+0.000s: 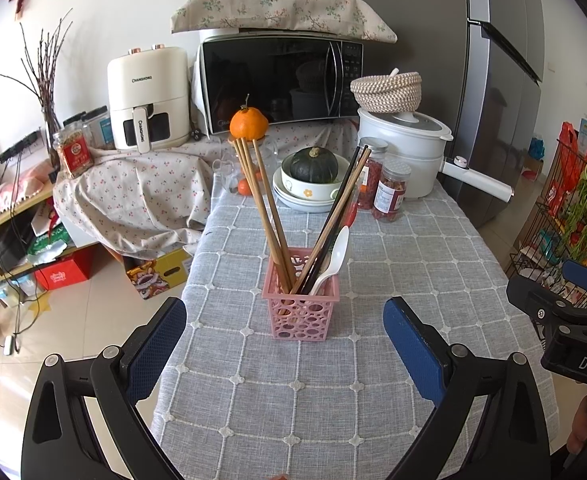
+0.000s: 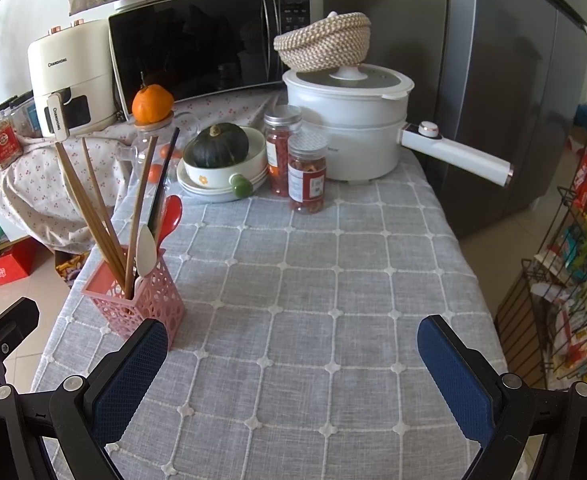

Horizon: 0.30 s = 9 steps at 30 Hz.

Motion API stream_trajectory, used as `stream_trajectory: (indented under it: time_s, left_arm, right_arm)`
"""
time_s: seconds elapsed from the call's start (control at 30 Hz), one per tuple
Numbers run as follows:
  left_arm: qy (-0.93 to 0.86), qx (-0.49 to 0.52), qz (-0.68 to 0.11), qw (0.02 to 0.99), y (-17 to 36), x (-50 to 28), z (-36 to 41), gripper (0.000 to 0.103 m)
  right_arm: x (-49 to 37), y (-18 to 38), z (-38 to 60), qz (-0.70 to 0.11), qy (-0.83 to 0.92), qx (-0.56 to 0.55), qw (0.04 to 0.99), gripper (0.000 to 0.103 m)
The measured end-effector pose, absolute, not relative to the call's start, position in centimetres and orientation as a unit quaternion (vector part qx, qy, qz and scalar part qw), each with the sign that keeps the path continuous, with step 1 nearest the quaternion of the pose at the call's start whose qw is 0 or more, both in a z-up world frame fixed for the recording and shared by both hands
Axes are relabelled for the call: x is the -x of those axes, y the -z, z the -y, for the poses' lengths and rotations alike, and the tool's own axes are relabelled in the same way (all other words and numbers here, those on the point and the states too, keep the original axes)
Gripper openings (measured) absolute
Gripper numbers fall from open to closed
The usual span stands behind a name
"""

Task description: Organize utensils

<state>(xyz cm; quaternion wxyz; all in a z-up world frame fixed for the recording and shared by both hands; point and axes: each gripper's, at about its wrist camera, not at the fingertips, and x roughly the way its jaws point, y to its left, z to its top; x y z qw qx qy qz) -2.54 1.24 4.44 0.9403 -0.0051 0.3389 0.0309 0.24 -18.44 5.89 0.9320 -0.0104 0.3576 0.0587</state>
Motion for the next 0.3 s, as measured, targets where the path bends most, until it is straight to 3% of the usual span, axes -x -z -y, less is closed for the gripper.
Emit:
stream_trajectory:
  time_s: [0.3]
  left_arm:
    - [-0.029, 0.003, -0.345, 0.938, -3.54, 2.71, -1.17, 0.100]
  right_arm:
    - [-0.13, -5.30, 18.44, -0.362, -0.057, 0.008, 0.931, 0.103]
